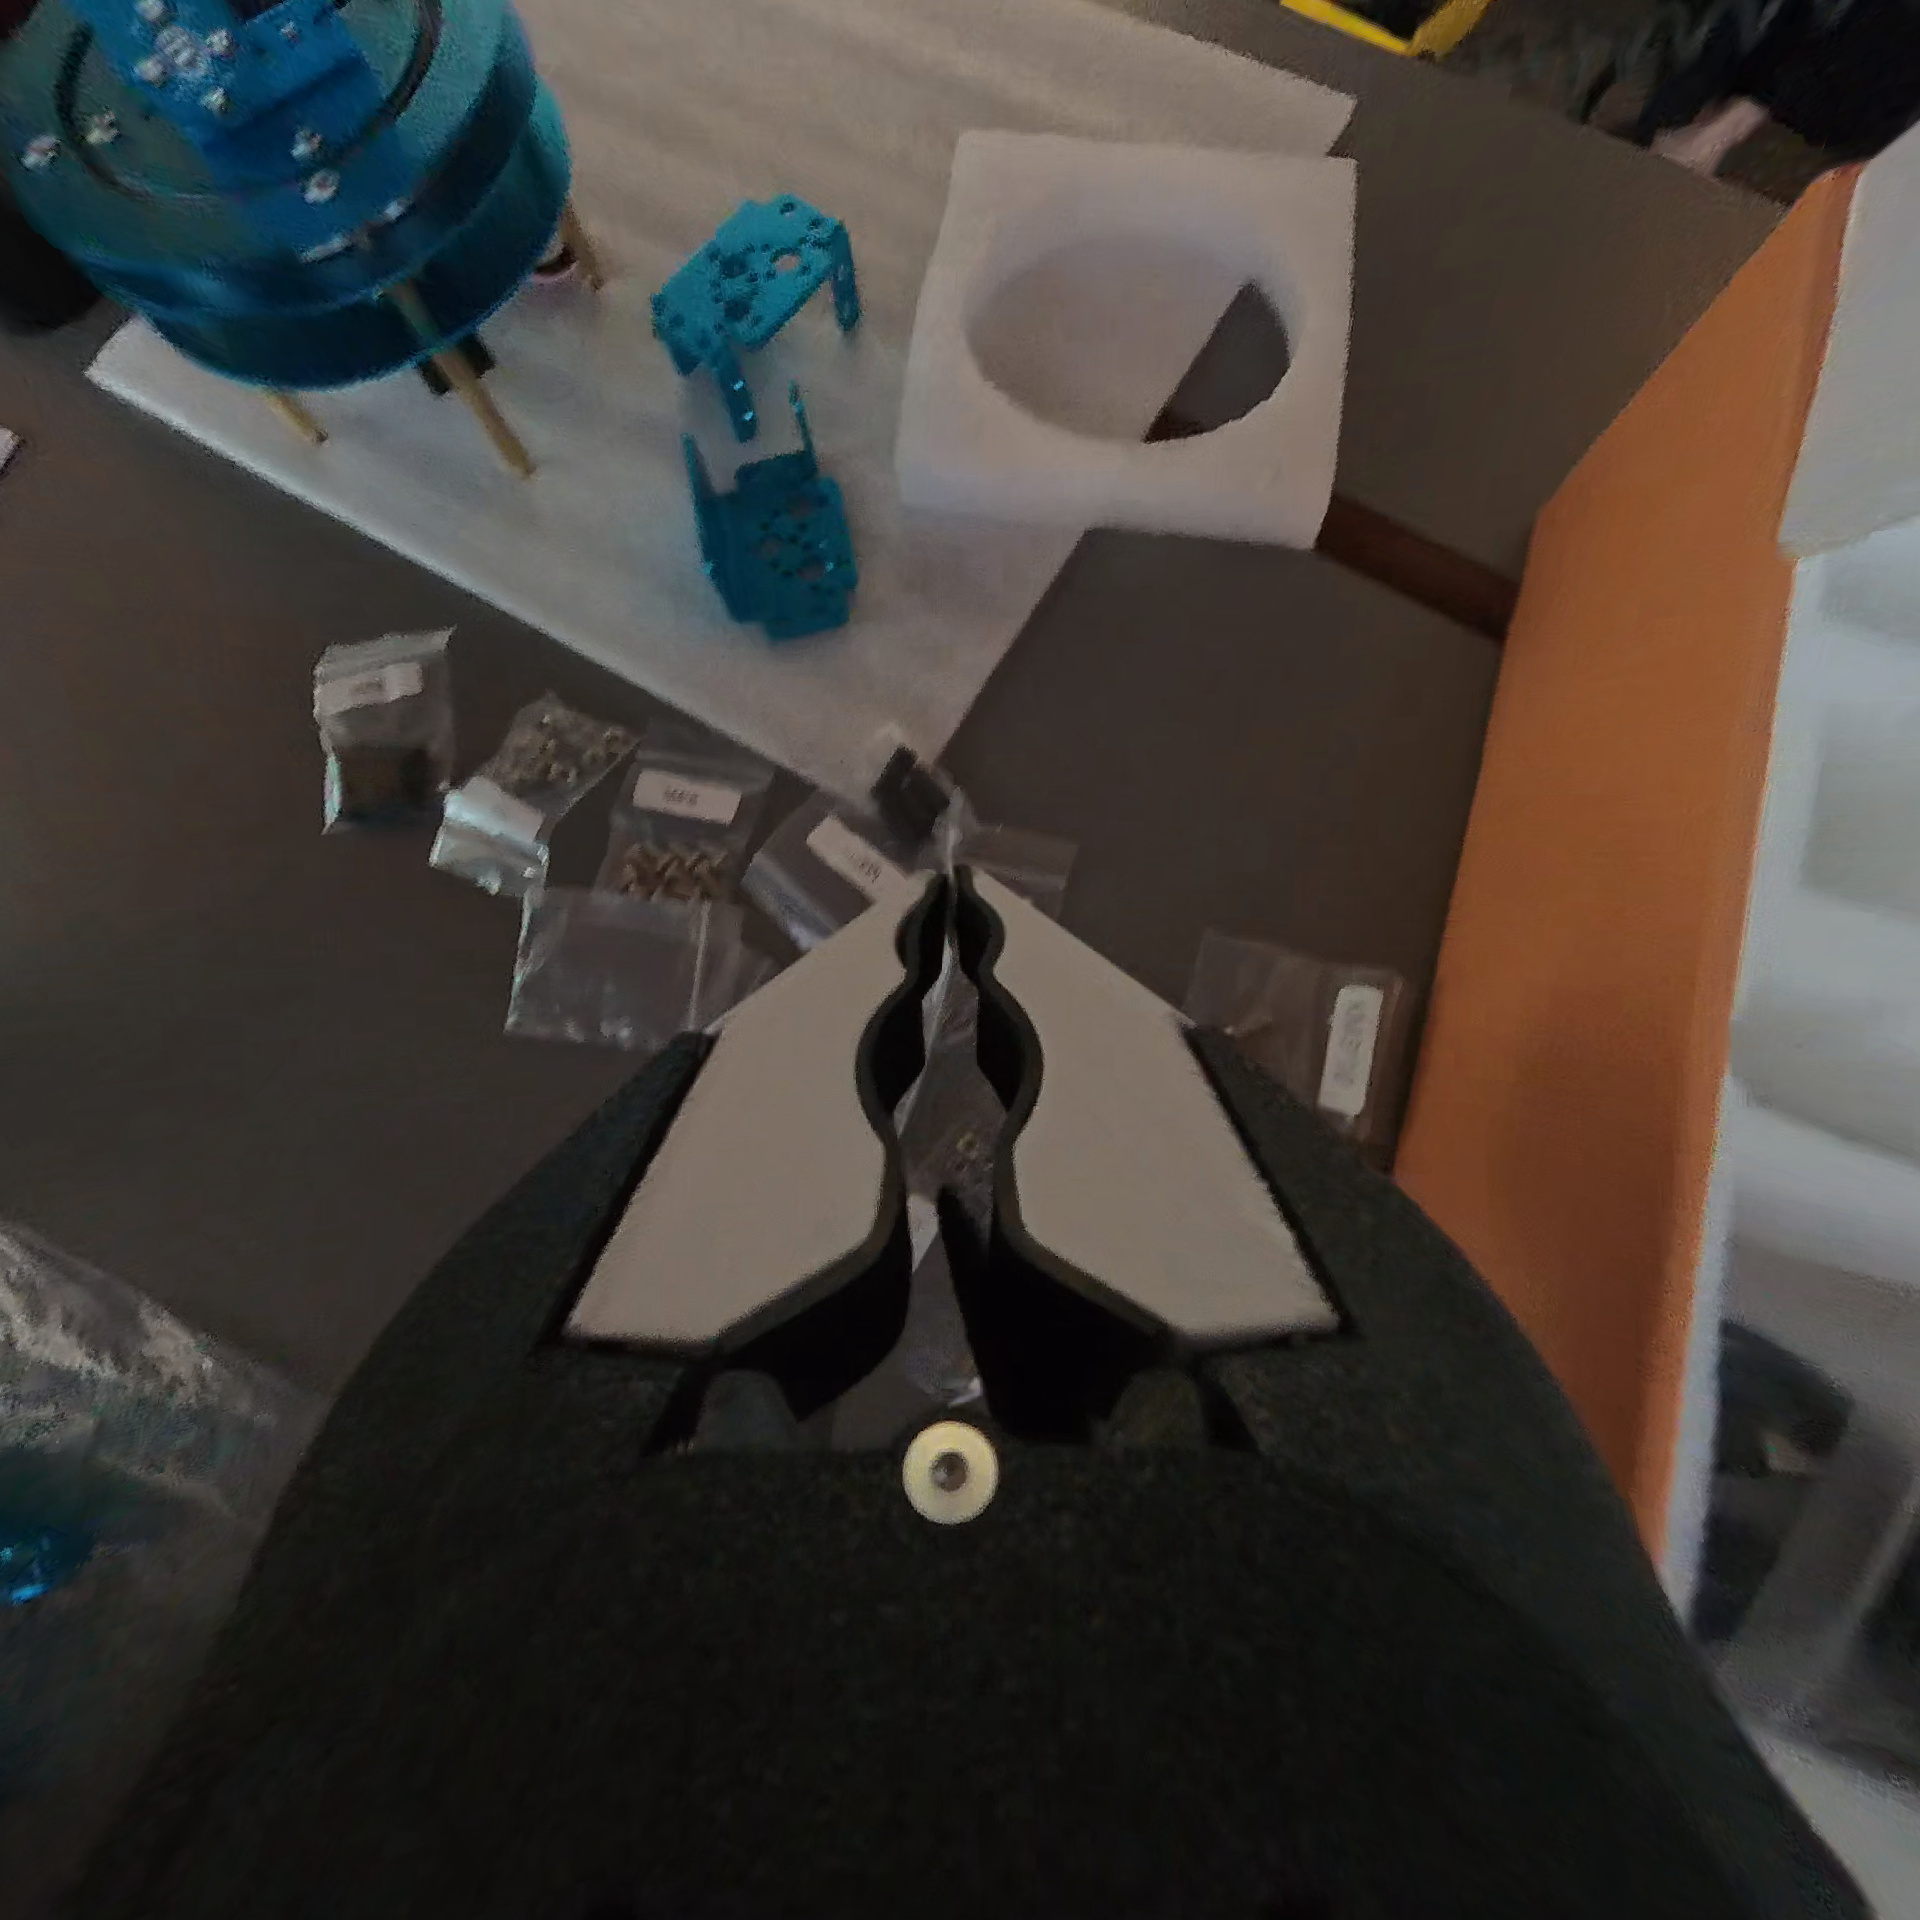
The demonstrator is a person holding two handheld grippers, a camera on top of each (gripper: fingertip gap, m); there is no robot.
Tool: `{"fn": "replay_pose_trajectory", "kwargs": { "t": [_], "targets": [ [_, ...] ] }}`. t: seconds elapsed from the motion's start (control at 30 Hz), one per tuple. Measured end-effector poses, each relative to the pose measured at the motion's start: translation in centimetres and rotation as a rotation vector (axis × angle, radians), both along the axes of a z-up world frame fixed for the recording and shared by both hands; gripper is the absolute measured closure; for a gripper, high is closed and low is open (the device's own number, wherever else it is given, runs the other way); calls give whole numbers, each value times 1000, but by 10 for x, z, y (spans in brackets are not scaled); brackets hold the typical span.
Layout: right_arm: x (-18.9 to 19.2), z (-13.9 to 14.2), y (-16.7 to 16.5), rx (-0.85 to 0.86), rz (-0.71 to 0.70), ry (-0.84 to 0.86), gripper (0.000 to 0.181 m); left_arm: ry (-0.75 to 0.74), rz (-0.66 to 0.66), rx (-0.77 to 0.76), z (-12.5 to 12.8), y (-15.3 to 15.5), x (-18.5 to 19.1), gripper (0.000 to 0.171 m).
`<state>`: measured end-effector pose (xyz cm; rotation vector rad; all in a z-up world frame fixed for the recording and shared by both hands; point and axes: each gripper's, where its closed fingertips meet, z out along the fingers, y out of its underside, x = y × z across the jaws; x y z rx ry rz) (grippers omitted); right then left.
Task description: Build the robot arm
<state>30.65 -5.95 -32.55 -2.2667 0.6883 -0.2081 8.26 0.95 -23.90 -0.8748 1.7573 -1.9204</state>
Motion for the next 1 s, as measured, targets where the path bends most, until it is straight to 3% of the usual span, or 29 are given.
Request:
{"fn": "replay_pose_trajectory", "kwargs": {
  "t": [0.13, 0.33, 0.47, 0.57, 0.7, 0.77, 0.9, 1.0],
  "targets": [
    [32, -12, -4, -135, -54, 20, 179, 35, -36, -35, -1, 1, -1, 168],
    [42, -28, -9, -206, -86, -5, 177, 38, -52, 10, -6, -5, -4, 168],
    [47, -14, -16, -229, -112, -80, 163, 20, -51, 74, -9, -11, -7, 168],
    [37, 17, -30, -215, -125, -157, 155, -2, -24, 128, -9, -12, -7, 168],
    [-5, 69, -54, -97, -62, -273, 153, 52, 72, 202, -12, -4, -13, 166],
    [-43, 77, -64, 38, 5, -233, 153, 106, 165, 262, -17, 8, -26, 162],
    [-142, 57, -71, 317, 223, -76, 153, 179, 372, 376, -32, 41, -79, 155],
    [-191, 26, -82, 295, 309, -82, 153, 273, 473, 419, -54, 58, -126, 154]
  ]
}}
